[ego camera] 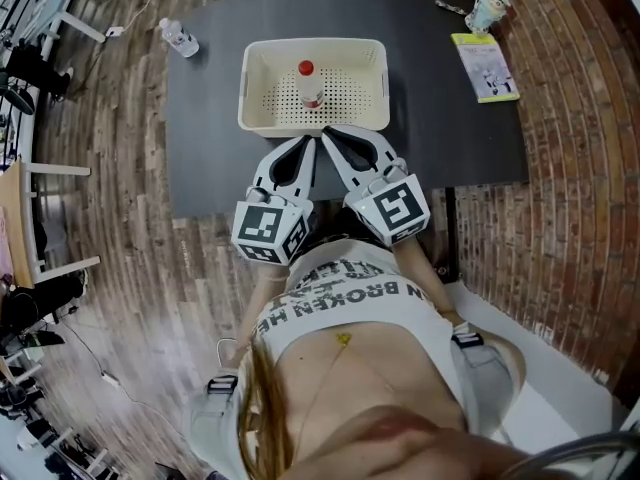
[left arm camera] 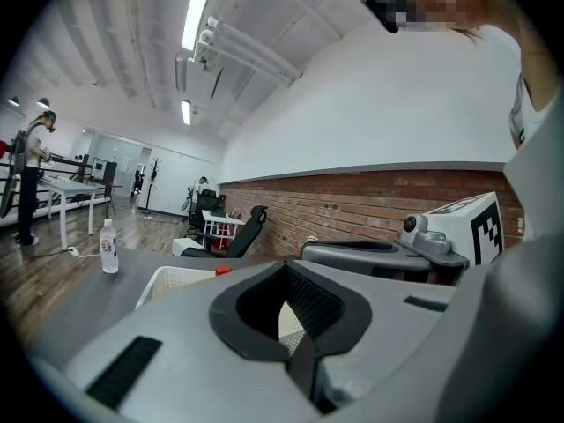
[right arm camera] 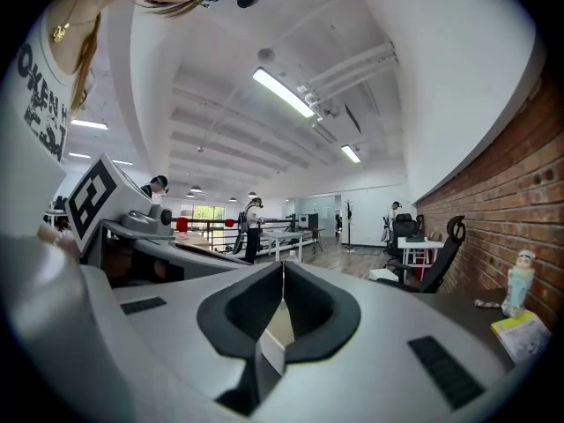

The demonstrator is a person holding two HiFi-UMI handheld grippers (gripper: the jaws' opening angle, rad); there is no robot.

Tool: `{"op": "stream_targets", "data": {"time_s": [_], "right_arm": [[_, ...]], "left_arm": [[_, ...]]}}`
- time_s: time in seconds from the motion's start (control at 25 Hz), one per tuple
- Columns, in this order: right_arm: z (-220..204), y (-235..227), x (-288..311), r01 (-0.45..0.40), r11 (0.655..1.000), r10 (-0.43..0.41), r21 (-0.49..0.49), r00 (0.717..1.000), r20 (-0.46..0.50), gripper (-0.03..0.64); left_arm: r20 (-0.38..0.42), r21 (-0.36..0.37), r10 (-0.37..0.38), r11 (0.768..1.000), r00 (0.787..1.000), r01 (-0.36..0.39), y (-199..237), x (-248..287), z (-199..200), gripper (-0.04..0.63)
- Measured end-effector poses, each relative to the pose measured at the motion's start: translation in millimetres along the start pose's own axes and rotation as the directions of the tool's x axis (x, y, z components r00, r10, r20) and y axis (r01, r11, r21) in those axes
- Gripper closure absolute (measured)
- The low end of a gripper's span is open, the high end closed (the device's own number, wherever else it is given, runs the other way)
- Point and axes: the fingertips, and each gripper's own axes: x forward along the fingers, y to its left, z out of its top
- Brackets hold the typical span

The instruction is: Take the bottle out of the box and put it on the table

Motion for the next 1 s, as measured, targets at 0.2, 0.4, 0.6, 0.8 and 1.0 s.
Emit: {"op": "stream_targets", "data": {"time_s": [0.2,0.4,0.6,0.8,1.0], "right_arm": [[-4.5,-20.8,0.7,-0.012,1.0,0.012,0.015,1.0,-0.008,0.607],[-9.9,-37.9,0.5,-0.037,0.999,0.038,0.018,0.999,-0.018,0.607],[-15.5,-50.2,0.7,-0.069,0.997,0.07,0.016,0.997,-0.035,0.607],[-16.8,-58.3,5.1,-0.094,0.996,0.094,0.005,0.995,-0.037,0.607],[-13.1,-60.0,15.8,-0.088,0.996,0.089,0.01,0.996,-0.026,0.607]], "left_arm": [[-0.009,-0.006,0.02,1.0,1.0,-0.02,-1.3,18.8,-0.6,0.595],[0.001,-0.017,0.04,0.999,0.999,-0.04,-2.3,34.1,-0.5,0.595],[0.0,-0.011,0.081,0.997,0.997,-0.081,-1.0,42.7,-2.1,0.595],[0.0,-0.021,0.111,0.994,0.994,-0.111,1.4,49.2,-5.6,0.595],[0.002,-0.008,0.103,0.995,0.995,-0.103,11.6,50.9,0.7,0.595]]}}
